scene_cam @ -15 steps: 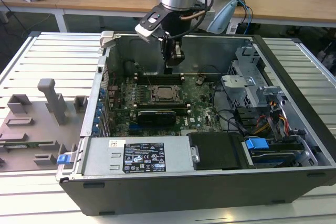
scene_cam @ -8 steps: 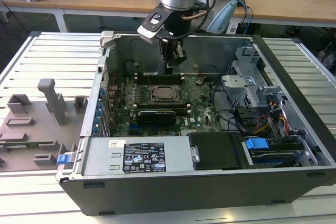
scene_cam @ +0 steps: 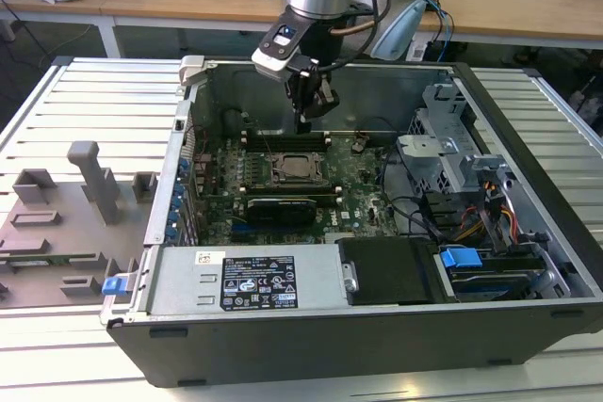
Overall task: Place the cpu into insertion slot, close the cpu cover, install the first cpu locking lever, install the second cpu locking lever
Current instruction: 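Install the first cpu locking lever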
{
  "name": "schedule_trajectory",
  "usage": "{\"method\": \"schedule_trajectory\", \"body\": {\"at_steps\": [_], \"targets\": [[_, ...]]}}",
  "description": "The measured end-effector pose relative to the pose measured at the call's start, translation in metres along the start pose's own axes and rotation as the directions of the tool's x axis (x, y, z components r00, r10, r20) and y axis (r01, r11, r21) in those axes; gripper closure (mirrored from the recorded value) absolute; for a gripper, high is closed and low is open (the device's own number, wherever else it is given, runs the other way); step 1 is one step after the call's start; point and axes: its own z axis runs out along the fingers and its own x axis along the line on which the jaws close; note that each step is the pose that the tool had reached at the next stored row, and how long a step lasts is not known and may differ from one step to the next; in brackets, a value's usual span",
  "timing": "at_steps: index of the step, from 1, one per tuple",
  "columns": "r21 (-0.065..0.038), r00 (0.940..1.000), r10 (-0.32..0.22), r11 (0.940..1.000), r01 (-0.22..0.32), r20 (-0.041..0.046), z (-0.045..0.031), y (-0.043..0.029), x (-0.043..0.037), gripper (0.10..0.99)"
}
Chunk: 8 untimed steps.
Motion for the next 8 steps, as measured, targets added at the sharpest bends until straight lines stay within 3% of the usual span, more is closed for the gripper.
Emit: {"method": "schedule_trajectory", "body": {"at_steps": [8], "targets": [[-0.003,0.9961,-0.088,0.9961,0.088,0.0048,0.0000,0.0000,0.0000,0.980]]}}
